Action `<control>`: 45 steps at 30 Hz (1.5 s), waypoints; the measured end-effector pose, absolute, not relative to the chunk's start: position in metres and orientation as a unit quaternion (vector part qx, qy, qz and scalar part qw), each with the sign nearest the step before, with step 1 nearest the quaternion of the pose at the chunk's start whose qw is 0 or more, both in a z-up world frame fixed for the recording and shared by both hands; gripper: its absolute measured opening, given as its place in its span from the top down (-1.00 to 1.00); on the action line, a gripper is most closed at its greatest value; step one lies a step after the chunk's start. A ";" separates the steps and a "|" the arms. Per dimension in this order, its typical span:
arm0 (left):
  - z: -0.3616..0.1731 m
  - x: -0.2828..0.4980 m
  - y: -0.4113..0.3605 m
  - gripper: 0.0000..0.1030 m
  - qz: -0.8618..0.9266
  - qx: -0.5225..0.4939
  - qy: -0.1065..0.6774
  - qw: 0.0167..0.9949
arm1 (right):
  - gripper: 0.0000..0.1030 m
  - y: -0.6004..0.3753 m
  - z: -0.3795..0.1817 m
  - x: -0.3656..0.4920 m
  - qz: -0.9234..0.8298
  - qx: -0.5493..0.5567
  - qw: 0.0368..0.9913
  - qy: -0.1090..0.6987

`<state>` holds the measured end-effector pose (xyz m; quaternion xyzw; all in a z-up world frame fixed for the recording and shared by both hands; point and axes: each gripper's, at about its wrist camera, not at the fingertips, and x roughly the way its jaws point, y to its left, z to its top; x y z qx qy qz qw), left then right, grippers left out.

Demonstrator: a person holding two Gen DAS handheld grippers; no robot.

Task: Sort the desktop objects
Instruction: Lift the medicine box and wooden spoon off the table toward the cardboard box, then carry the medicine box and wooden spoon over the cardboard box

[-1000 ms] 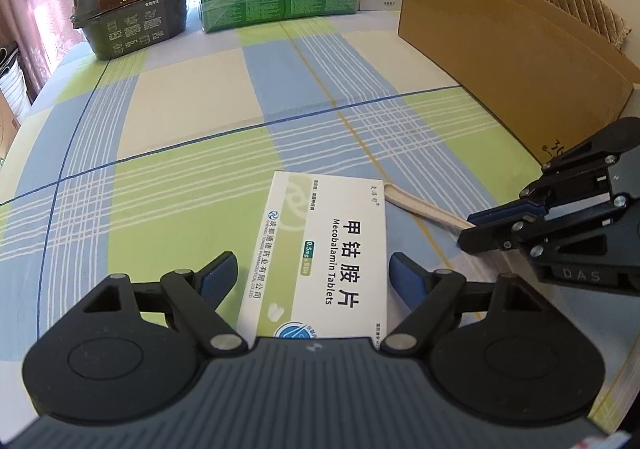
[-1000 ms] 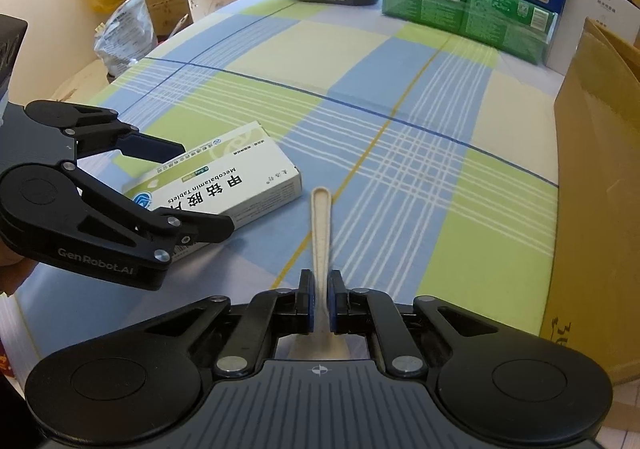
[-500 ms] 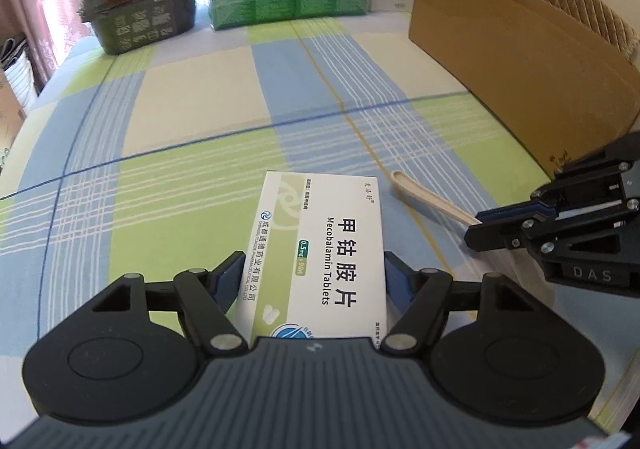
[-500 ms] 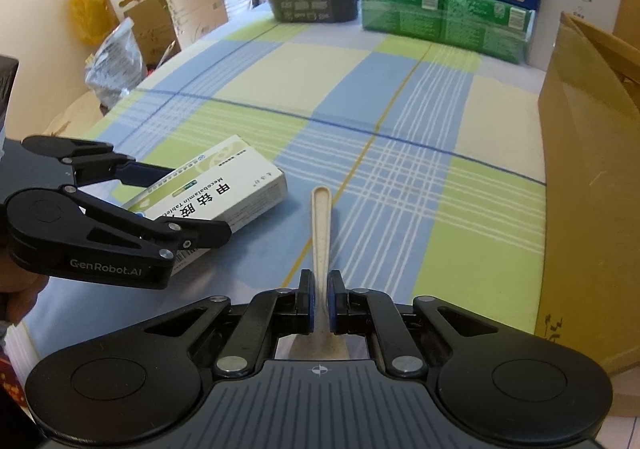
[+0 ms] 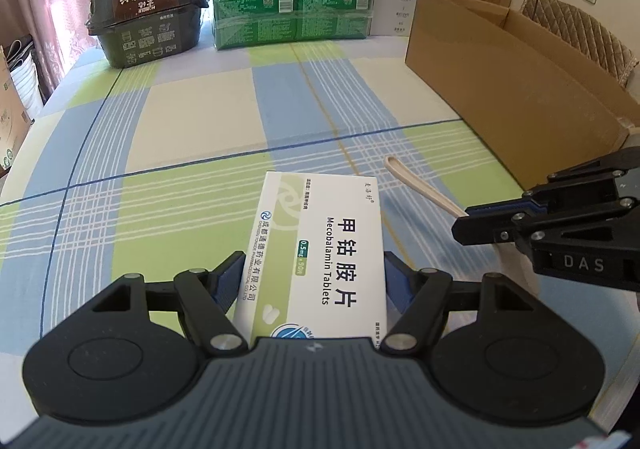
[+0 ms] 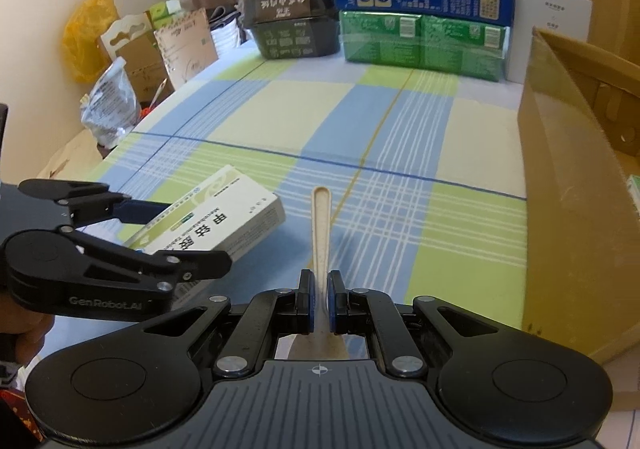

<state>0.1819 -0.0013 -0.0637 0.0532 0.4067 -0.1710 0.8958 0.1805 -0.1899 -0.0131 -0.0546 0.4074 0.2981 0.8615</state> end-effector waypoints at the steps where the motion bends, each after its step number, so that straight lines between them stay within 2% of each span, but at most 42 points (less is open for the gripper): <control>1: -0.062 0.181 -0.001 -0.32 -0.170 0.051 0.406 0.897 | 0.94 -0.192 -0.012 0.180 0.296 -0.052 0.863 0.406; 20: -0.028 0.120 -0.023 -0.32 -0.135 0.018 0.424 0.895 | 0.94 -0.231 0.034 0.125 0.257 0.006 0.885 0.388; 32: 0.027 0.088 -0.038 -0.32 -0.123 0.006 0.393 0.911 | 0.94 -0.251 0.078 0.098 0.251 0.018 0.900 0.357; 45: 0.051 0.067 -0.078 -0.32 -0.155 0.024 0.382 0.911 | 0.94 -0.291 0.110 0.083 0.224 0.030 0.914 0.336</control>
